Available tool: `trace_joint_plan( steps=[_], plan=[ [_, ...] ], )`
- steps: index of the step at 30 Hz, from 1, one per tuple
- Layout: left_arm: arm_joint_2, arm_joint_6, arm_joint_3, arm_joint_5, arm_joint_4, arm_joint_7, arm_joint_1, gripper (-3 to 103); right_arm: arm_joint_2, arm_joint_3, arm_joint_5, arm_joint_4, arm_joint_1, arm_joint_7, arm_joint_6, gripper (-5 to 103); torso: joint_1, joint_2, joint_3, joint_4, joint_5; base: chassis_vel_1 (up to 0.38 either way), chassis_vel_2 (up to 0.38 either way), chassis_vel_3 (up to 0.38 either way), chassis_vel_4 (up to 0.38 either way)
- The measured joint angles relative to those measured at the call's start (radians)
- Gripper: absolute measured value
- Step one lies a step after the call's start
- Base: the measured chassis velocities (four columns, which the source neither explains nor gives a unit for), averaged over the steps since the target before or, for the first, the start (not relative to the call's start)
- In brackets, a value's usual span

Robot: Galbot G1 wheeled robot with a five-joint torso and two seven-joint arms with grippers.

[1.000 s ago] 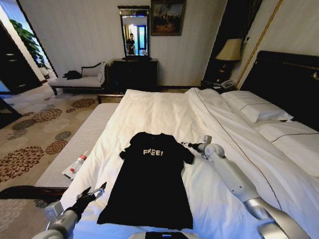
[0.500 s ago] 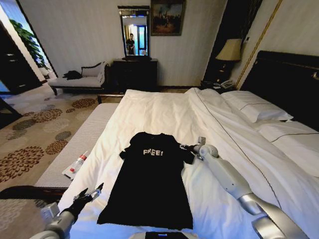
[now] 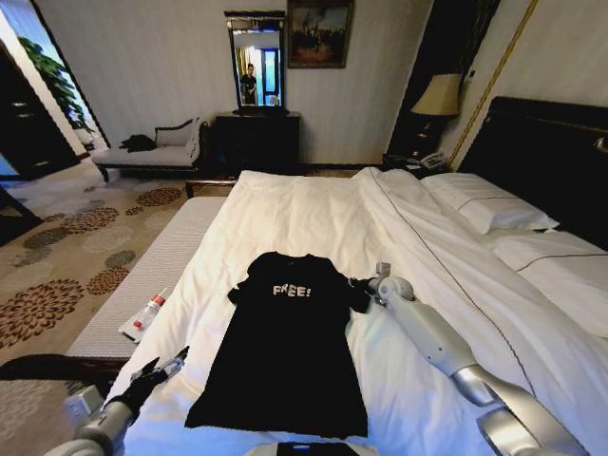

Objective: Fold the clothes on the bed.

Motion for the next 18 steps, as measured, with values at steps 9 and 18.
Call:
trace_joint_plan(
  steps=[9,18],
  plan=[
    [-0.003,-0.004,-0.002,0.0,0.006,0.005,0.0,100,-0.009,-0.006,-0.024,0.015,-0.003,-0.008,0.03,0,0.0,0.0,0.0,0.0,0.0,0.0,0.0,0.0,0.0],
    [-0.001,-0.005,0.004,-0.002,0.007,0.004,-0.012,100,-0.021,0.018,-0.013,0.053,-0.014,0.02,0.065,0,0.0,0.0,0.0,0.0,0.0,0.0,0.0,0.0,0.0]
  ],
)
